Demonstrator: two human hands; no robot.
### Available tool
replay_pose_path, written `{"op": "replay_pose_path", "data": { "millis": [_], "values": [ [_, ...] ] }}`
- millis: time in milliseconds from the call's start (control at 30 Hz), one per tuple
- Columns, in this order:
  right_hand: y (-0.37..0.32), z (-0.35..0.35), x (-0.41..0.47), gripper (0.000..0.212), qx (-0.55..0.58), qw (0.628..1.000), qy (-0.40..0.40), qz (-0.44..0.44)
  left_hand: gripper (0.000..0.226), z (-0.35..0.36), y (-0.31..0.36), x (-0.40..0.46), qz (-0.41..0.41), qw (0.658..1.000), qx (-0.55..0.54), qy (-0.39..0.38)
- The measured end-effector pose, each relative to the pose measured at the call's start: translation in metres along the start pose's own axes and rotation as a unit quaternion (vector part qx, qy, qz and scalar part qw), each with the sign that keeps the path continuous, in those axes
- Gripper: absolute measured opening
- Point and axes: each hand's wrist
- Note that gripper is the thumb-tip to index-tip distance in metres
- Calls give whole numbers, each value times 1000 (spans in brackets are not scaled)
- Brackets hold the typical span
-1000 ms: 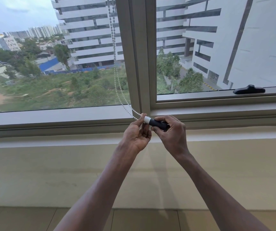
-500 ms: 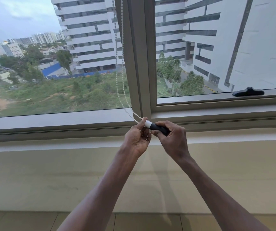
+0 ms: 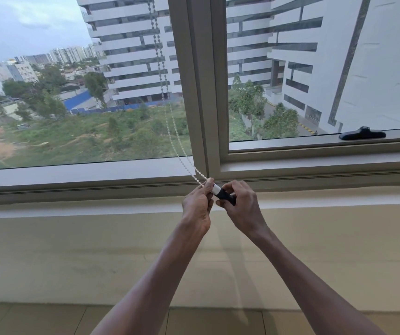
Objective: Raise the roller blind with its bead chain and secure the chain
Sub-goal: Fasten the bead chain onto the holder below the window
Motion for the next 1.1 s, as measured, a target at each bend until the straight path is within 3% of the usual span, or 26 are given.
{"op": "replay_pose_path", "data": {
  "millis": [267, 433, 567, 867, 1100],
  "values": [
    [20, 31, -4, 20, -5, 998, -45, 37, 9, -18, -23, 13, 82, 989, 111, 51],
    [27, 45, 2, 15, 22, 997, -38, 56, 25, -22, -23, 20, 132, 977, 167, -19],
    [31, 49, 13, 12, 33, 995, -53, 83, 37, -28, -22, 32, 175, 950, 258, -19],
    [33, 59, 31, 16, 10, 993, -64, 97, 30, -26, -17, 56, 301, 882, 361, -5],
    [39, 60, 39, 18, -2, 991, -73, 110, 29, -29, -15, 70, 326, 861, 389, -19]
  ]
}}
Point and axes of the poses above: each hand's wrist, its own x-axis towards the middle knuckle, its own z-axis out of the palm, y = z × x
